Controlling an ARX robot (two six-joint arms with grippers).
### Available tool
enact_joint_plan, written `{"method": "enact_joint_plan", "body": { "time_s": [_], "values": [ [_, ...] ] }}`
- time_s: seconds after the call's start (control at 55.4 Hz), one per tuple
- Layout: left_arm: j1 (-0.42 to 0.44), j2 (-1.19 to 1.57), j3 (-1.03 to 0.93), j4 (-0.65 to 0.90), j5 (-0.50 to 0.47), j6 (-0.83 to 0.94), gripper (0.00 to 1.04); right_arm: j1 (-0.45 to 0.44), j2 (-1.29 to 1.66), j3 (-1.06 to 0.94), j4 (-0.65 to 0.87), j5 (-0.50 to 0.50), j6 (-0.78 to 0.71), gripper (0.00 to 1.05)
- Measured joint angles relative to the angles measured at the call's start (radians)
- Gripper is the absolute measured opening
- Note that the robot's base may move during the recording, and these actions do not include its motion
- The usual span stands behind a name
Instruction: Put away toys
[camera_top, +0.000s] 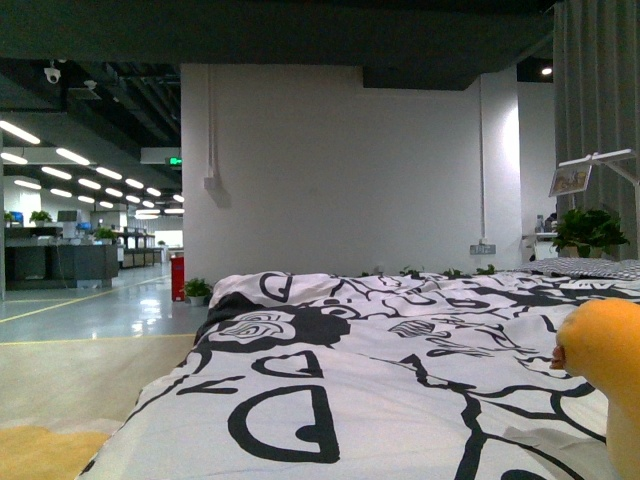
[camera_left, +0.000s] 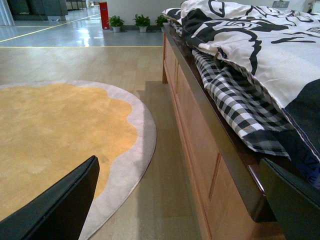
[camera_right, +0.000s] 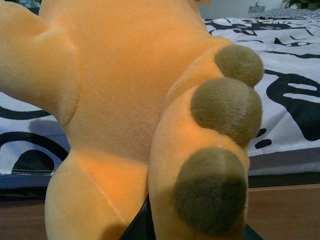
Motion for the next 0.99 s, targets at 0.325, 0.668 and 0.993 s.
{"method": "enact_joint_plan", "body": {
  "time_s": [0.325, 0.668, 0.993],
  "values": [
    [0.0, 0.0, 0.0, 0.0, 0.0, 0.0, 0.98, 0.0, 0.0, 0.0, -0.002, 0.0, 0.0, 0.07],
    [0.0, 0.0, 0.0, 0.0, -0.002, 0.0, 0.98, -0.001, 0.0, 0.0, -0.006, -0.001, -0.014, 0.07],
    [0.001, 0.0, 0.0, 0.0, -0.003, 0.0, 0.98, -0.001, 0.001, 0.0, -0.011, -0.002, -0.015, 0.07]
  ]
}}
